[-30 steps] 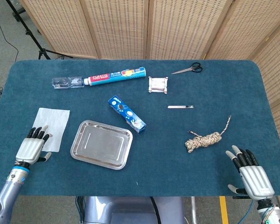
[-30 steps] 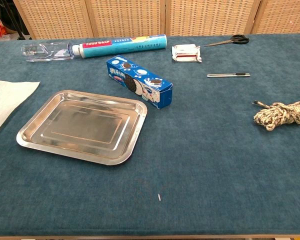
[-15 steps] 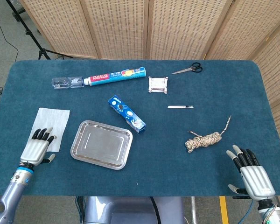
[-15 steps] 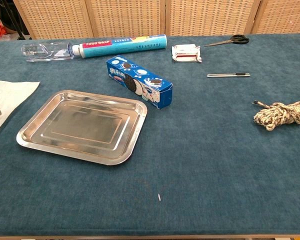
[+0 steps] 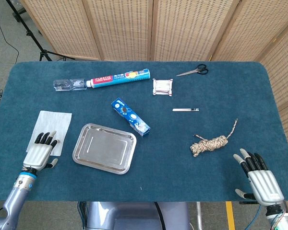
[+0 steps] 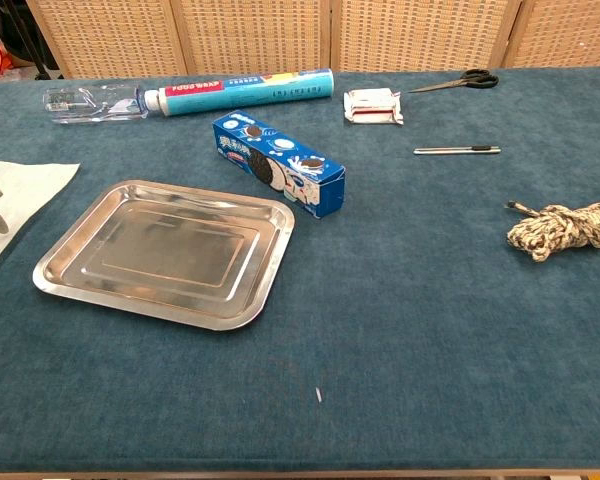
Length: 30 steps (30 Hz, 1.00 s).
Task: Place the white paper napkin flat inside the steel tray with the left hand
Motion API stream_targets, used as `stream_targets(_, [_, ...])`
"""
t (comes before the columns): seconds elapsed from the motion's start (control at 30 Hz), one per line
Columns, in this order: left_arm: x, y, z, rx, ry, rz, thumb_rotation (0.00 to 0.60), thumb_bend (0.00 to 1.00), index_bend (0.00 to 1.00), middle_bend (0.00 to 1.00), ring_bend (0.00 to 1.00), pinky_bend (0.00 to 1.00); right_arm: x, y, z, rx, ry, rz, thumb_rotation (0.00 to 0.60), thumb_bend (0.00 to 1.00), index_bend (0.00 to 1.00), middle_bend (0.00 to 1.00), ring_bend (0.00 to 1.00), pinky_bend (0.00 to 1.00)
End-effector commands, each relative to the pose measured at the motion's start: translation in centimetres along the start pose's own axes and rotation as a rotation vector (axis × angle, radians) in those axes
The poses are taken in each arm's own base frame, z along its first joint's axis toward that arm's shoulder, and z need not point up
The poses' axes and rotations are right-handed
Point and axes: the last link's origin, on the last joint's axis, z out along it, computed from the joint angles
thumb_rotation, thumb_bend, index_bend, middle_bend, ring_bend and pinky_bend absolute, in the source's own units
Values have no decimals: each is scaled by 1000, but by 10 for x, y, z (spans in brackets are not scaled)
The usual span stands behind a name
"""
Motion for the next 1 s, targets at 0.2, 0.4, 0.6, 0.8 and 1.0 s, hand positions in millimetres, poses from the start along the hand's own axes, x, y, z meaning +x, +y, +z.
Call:
stream_targets(0.2, [-4, 1, 2, 9, 13, 20, 526, 375, 271, 0, 0, 0, 0, 0, -1, 1, 0, -1, 600, 0, 102, 0, 0, 0])
stream_targets(0.4, [-5, 1, 5, 17, 22, 28, 533, 377, 273, 0, 0, 0, 0, 0, -1, 2, 2, 0, 600, 0, 102, 0, 0, 0])
stream_targets(0.6, [-9, 2, 6, 23, 22, 34, 548, 380, 292, 0, 0, 0, 1, 1, -1, 1, 4, 1, 600, 0, 102, 0, 0, 0])
stream_targets(0.8, [-10, 5, 8, 22, 23, 27, 567, 395, 358, 0, 0, 0, 1, 1, -1, 1, 7, 3, 600, 0, 102, 0, 0, 0])
stream_targets(1.0, [-8, 7, 8, 19, 41, 24, 588, 408, 381, 0, 0, 0, 1, 1, -2, 2, 8, 2, 600, 0, 102, 0, 0, 0])
